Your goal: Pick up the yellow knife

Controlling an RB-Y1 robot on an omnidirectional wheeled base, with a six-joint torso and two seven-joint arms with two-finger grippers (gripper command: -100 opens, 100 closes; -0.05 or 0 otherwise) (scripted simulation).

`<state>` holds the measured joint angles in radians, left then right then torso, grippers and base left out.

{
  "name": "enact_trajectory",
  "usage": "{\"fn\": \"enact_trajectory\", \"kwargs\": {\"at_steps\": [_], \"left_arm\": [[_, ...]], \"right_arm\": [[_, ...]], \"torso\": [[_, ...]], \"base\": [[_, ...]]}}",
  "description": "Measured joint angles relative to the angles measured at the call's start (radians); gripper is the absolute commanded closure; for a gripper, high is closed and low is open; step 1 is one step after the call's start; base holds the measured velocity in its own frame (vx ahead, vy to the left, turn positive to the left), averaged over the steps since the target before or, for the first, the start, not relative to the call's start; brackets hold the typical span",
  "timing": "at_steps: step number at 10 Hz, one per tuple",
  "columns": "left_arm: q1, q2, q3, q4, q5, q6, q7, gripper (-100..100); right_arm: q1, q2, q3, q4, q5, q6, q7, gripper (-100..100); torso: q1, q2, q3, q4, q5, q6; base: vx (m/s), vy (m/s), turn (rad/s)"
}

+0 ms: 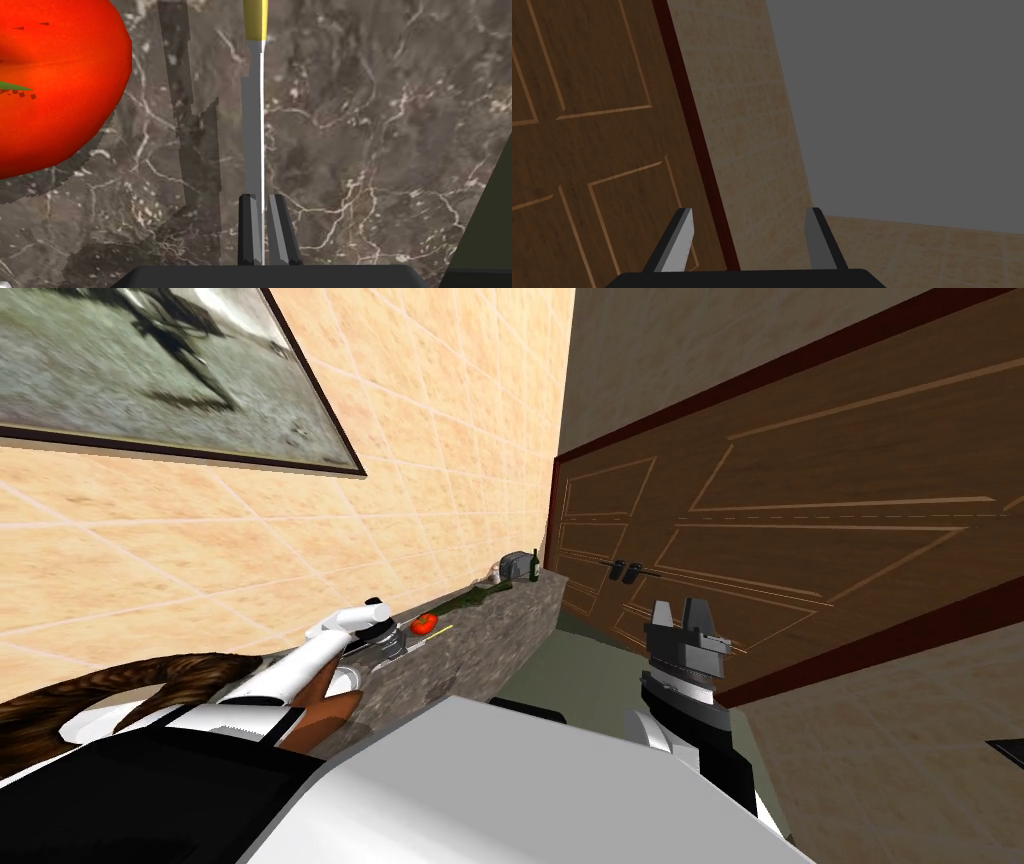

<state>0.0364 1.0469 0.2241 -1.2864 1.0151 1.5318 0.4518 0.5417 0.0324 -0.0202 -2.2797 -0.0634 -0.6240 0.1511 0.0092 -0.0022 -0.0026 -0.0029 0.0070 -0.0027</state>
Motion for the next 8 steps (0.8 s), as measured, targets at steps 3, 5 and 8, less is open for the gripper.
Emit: {"fn": "enact_trajectory", "kwargs": {"at_steps": [3, 5, 8], "left_arm": [[0.009, -0.013, -0.013, -0.079, -0.008, 0.025, 0.085, 100], [0.025, -0.024, -0.018, -0.132, -0.014, 0.037, 0.135, 100], [0.047, -0.033, -0.021, -0.227, -0.015, 0.061, 0.223, 100]], "right_arm": [[0.000, 0.000, 0.000, 0.000, 0.000, 0.000, 0.000, 0], [0.000, 0.000, 0.000, 0.000, 0.000, 0.000, 0.000, 0], [0.000, 0.000, 0.000, 0.000, 0.000, 0.000, 0.000, 0]], "torso": [[0.002, 0.002, 0.001, 0.000, 0.001, 0.000], [0.002, 0.001, 0.000, 0.000, 0.001, 0.001], [0.004, 0.005, 0.002, 0.000, 0.001, 0.001]], "base": [[-0.041, 0.049, -0.018], [-0.050, 0.073, -0.080], [-0.083, 0.069, -0.044]]}}
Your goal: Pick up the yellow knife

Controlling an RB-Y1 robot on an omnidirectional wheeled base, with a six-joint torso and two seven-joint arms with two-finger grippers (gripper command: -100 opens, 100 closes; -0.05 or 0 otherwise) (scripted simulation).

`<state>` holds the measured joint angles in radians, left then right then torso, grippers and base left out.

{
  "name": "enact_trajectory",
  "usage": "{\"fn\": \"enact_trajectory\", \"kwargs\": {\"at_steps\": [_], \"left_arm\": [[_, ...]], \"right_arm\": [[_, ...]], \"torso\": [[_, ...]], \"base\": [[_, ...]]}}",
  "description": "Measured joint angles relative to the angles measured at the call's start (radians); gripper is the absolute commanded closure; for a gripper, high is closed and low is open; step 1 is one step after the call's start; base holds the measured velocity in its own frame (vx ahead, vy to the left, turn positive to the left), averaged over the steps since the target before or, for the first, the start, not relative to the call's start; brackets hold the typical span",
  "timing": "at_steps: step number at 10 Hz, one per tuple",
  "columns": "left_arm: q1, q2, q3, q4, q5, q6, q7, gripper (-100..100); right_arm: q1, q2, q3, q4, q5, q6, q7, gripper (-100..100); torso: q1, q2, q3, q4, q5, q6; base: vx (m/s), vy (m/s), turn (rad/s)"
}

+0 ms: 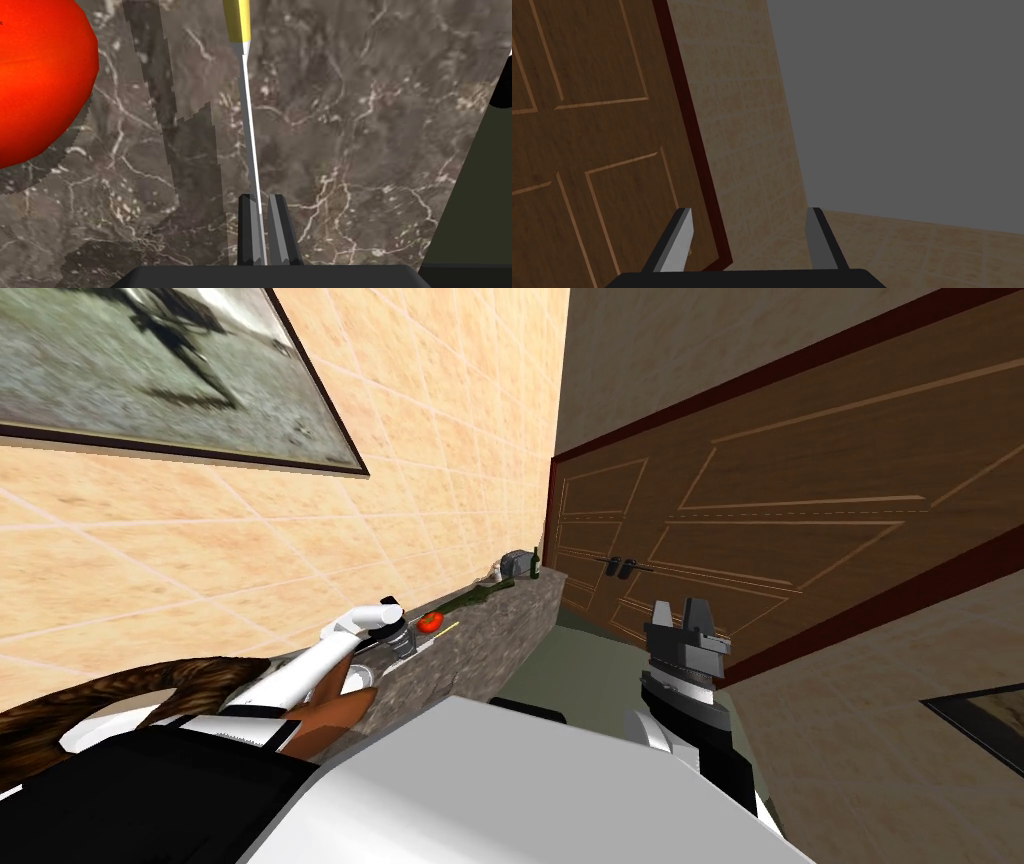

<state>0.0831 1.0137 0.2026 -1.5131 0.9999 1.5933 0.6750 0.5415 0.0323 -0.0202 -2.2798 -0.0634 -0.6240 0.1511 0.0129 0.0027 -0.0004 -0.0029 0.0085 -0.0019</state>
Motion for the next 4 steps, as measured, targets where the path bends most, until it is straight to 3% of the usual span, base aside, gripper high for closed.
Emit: {"fn": "enact_trajectory", "kwargs": {"at_steps": [3, 4], "left_arm": [[0.008, -0.007, -0.007, -0.069, -0.004, 0.011, 0.074, 100], [0.009, -0.007, -0.006, -0.071, -0.004, 0.011, 0.078, 0]], "right_arm": [[0.000, 0.000, 0.000, 0.000, 0.000, 0.000, 0.000, 0], [0.000, 0.000, 0.000, 0.000, 0.000, 0.000, 0.000, 0]], "torso": [[-0.003, -0.006, -0.003, -0.001, -0.001, 0.001], [-0.004, -0.006, -0.003, -0.001, -0.001, 0.001]], "base": [[-0.011, 0.019, 0.001], [0.000, 0.000, 0.000]]}}
